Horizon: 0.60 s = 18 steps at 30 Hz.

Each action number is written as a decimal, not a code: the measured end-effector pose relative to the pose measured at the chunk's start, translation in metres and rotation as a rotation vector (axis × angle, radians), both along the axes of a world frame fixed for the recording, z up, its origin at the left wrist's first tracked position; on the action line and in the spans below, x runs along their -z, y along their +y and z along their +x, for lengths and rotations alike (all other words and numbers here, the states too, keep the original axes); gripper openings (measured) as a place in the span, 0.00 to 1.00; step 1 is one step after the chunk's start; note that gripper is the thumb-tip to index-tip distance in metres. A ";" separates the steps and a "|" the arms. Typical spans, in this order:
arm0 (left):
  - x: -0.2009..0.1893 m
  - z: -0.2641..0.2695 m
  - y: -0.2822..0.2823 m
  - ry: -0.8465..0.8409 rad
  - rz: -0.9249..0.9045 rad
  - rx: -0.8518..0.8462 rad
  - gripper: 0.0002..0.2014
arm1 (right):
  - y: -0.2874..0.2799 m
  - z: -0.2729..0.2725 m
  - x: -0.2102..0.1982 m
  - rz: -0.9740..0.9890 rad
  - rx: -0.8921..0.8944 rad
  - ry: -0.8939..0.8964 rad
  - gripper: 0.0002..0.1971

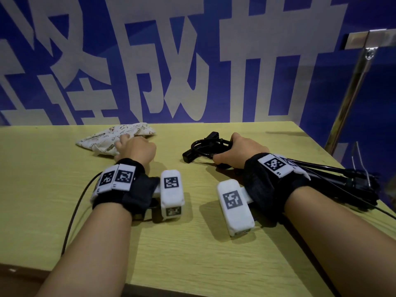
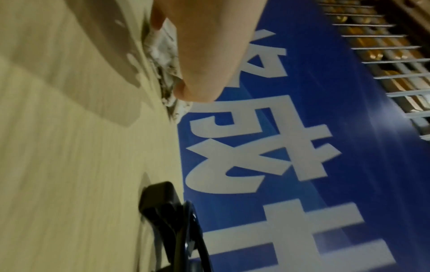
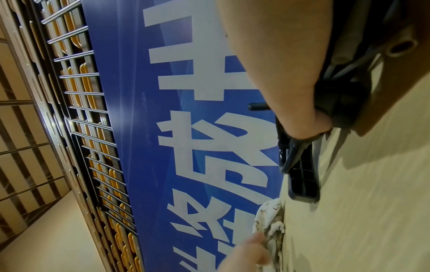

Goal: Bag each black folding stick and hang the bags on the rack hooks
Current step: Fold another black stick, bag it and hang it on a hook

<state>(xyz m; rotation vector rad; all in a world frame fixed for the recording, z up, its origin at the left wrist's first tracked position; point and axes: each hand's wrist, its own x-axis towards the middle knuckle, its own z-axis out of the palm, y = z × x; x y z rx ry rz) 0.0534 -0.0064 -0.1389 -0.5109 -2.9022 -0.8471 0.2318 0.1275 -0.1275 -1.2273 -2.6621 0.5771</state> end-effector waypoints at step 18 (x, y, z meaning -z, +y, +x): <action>-0.029 0.016 0.008 0.184 0.637 0.170 0.15 | 0.014 0.005 0.000 -0.018 0.052 -0.005 0.31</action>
